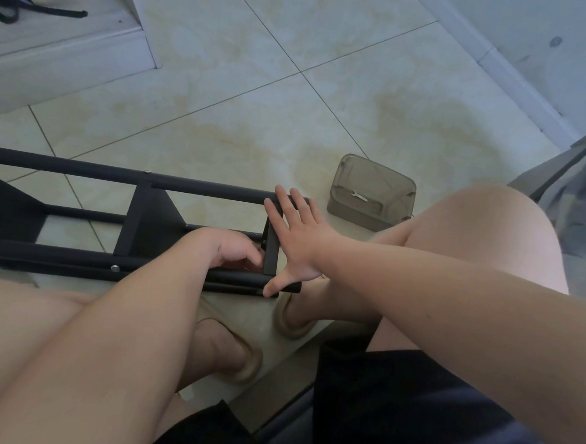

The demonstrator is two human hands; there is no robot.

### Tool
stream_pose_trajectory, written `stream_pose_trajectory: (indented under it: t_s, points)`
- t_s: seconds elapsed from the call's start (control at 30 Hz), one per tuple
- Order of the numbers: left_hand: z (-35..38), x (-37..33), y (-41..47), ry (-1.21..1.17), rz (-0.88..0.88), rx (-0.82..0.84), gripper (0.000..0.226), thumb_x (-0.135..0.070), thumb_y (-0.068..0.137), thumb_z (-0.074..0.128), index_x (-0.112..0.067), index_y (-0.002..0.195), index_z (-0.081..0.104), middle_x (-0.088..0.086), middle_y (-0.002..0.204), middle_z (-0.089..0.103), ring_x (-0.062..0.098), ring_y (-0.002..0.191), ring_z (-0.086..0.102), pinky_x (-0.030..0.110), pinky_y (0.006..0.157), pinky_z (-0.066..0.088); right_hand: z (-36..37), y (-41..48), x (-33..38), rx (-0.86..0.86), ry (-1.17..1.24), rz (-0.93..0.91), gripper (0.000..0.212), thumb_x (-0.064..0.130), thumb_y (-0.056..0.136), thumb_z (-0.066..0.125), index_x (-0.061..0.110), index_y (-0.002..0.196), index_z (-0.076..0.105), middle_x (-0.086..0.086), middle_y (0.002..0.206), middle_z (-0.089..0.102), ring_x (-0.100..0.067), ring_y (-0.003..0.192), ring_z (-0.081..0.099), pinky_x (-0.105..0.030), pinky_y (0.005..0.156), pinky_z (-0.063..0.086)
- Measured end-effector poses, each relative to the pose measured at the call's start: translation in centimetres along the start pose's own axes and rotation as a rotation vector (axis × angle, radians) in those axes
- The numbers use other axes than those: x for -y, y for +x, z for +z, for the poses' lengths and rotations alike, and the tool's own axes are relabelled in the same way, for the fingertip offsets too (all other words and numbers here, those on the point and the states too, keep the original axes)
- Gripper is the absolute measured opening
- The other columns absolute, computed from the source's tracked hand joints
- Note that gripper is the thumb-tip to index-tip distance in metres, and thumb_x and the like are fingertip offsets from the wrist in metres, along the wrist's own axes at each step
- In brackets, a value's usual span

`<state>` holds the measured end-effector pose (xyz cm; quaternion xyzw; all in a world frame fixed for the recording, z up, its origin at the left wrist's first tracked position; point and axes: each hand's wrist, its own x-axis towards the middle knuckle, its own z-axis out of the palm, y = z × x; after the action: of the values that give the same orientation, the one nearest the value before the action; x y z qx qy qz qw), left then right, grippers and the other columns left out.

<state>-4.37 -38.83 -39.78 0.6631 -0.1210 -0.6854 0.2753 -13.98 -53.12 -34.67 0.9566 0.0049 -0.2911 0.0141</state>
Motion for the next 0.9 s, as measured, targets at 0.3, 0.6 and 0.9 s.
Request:
stream_pose_trajectory:
  t_s: [0.3, 0.6, 0.9]
  points:
    - [0.01, -0.05, -0.11, 0.055, -0.046, -0.034, 0.018, -0.016, 0.088, 0.065, -0.011, 0.096, 0.08, 0.005, 0.092, 0.074, 0.021, 0.091, 0.062, 0.038, 0.098, 0.046, -0.28, -0.25, 0.05, 0.008, 0.007, -0.003, 0.159, 0.099, 0.053, 0.058, 0.011, 0.156, -0.026, -0.018, 0.16, -0.036, -0.041, 0.148, -0.03, -0.057, 0.123, -0.009]
    - [-0.33, 0.28, 0.31, 0.026, 0.001, -0.003, 0.034, -0.003, 0.087, 0.058, -0.009, 0.117, 0.073, 0.018, 0.125, 0.068, 0.036, 0.121, 0.06, 0.044, 0.112, 0.039, -0.22, -0.17, 0.05, 0.01, 0.002, -0.004, 0.158, 0.1, 0.053, 0.056, 0.011, 0.156, -0.026, -0.018, 0.16, -0.036, -0.041, 0.148, -0.03, -0.057, 0.123, -0.01]
    - [-0.11, 0.06, 0.33, 0.014, -0.045, -0.018, 0.03, -0.014, 0.091, 0.061, -0.001, 0.116, 0.072, 0.012, 0.112, 0.073, 0.027, 0.107, 0.063, 0.042, 0.109, 0.042, -0.23, -0.21, 0.03, 0.011, 0.008, -0.008, 0.158, 0.099, 0.053, 0.056, 0.011, 0.155, -0.027, -0.018, 0.16, -0.036, -0.041, 0.148, -0.03, -0.057, 0.123, -0.009]
